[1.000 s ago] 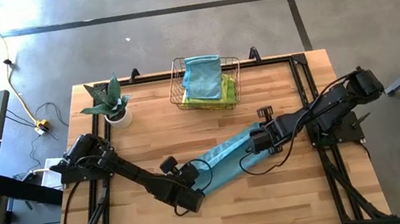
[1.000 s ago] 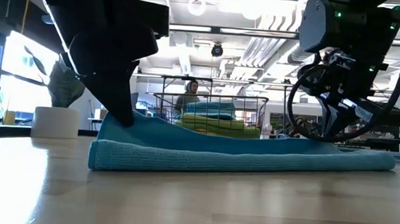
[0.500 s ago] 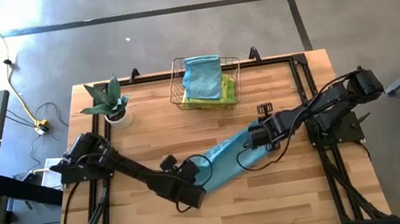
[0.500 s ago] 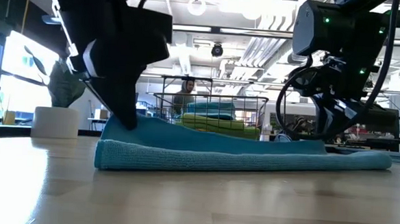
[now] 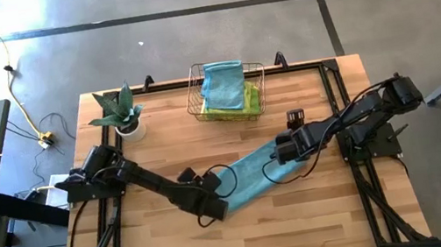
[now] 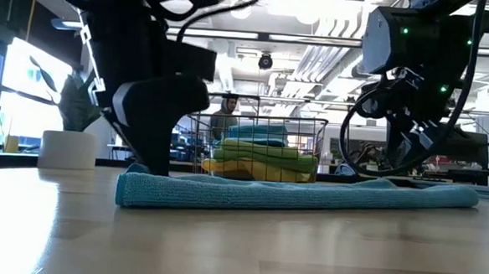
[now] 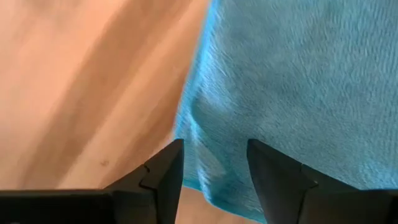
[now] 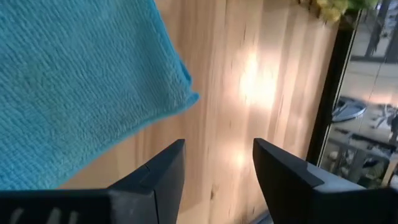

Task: Fold microfiber towels
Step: Fold the blue microfiber towel

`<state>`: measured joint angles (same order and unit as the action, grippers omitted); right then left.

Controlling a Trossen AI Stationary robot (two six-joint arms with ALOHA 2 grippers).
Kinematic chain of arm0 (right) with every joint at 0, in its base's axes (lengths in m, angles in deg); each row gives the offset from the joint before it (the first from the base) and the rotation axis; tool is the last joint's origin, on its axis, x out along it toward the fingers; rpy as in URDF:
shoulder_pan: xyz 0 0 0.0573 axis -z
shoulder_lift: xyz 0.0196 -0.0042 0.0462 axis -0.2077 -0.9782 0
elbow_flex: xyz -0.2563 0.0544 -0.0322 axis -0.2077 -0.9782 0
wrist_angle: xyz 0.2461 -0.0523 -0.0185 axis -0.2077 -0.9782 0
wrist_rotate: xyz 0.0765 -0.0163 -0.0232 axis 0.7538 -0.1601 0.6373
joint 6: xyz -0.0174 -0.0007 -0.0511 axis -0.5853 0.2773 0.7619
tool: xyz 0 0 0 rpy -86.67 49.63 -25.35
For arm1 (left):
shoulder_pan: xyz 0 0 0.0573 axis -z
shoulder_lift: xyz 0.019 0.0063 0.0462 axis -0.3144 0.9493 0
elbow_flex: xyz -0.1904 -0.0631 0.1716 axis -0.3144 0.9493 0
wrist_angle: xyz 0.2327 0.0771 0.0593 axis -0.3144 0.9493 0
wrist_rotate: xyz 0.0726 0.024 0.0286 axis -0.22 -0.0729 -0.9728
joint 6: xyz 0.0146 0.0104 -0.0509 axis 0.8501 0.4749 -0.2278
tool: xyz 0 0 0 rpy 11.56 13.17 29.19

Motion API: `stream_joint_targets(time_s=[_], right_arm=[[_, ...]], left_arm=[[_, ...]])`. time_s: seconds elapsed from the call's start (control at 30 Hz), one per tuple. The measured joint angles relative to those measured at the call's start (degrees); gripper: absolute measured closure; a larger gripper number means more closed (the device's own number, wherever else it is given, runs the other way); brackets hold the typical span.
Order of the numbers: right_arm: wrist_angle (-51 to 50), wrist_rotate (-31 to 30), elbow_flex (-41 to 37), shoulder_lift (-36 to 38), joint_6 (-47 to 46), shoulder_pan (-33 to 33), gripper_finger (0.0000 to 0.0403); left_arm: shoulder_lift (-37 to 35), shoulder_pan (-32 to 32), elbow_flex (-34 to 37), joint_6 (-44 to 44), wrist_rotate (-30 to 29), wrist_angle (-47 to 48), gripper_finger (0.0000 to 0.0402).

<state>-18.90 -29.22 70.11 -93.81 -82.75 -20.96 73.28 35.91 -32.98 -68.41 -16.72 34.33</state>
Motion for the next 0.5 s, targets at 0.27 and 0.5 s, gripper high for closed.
stream_joint_targets(time_s=[0.27,0.5], right_arm=[[-4.5,5.5,0.6,3.0,-7.1,-1.2,0.0222],[8.0,16.9,-1.0,10.6,-20.0,-6.5,0.0222]], left_arm=[[-1.2,1.5,-4.1,2.8,-3.7,6.5,0.024],[-1.3,5.3,-5.9,8.8,0.2,-0.3,0.024]])
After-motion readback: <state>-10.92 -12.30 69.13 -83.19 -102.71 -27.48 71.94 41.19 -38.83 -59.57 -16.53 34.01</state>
